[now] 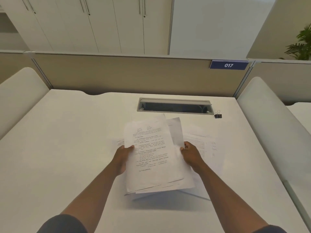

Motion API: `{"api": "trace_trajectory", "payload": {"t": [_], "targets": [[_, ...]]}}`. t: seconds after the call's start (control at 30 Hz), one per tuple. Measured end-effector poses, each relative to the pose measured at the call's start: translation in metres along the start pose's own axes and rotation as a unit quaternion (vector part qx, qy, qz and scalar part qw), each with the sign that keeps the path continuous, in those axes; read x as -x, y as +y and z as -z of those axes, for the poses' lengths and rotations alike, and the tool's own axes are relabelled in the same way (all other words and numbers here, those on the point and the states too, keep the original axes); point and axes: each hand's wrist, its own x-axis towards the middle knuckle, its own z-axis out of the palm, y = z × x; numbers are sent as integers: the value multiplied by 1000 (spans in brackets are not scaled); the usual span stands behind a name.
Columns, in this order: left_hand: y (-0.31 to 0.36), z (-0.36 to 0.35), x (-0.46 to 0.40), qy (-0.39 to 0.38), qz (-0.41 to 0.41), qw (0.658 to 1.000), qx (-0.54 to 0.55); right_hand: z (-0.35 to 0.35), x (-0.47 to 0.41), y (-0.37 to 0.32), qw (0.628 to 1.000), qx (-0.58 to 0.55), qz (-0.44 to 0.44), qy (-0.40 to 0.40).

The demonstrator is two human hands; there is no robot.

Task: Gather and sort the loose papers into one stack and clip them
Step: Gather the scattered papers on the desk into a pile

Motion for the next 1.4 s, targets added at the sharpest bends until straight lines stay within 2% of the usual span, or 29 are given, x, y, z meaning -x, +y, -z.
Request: {"api": "trace_trajectory", "payload": {"t": [0.2, 0.33, 0.43, 0.5, 0.6, 0.73, 0.8, 0.9, 1.03, 1.17, 1.4], "targets": [[-12, 28, 13, -7, 25, 1000, -8, -38, -2, -13, 996, -30, -3, -86], [-18, 57, 13, 70, 25, 997, -30, -67, -4, -25, 990, -10, 0, -139], [-19, 82, 14, 128, 10, 990, -52, -86, -10, -28, 992, 31, 2, -125], [-18, 99, 16, 159, -7, 985, -73, -95, -16, -26, 989, 116, 18, -95], [-15, 122, 19, 201, -29, 975, -91, -106, -23, -23, 961, 271, 44, -43], [-14, 153, 16, 236, -35, 968, -78, -120, -21, -30, 921, 390, 18, -13], [-13, 165, 15, 241, -32, 968, -66, -129, -22, -33, 911, 411, 3, -7], [-13, 174, 15, 251, -36, 966, -46, -134, -27, -30, 926, 377, -19, -12], [-15, 180, 11, 243, -37, 969, -12, -133, -32, -28, 965, 255, -24, -51], [-17, 183, 0, 226, -7, 974, 9, -135, -28, -32, 977, 203, 19, -64], [-12, 165, -13, 163, 4, 986, 34, -142, -21, -39, 988, 78, 10, -133]]}}
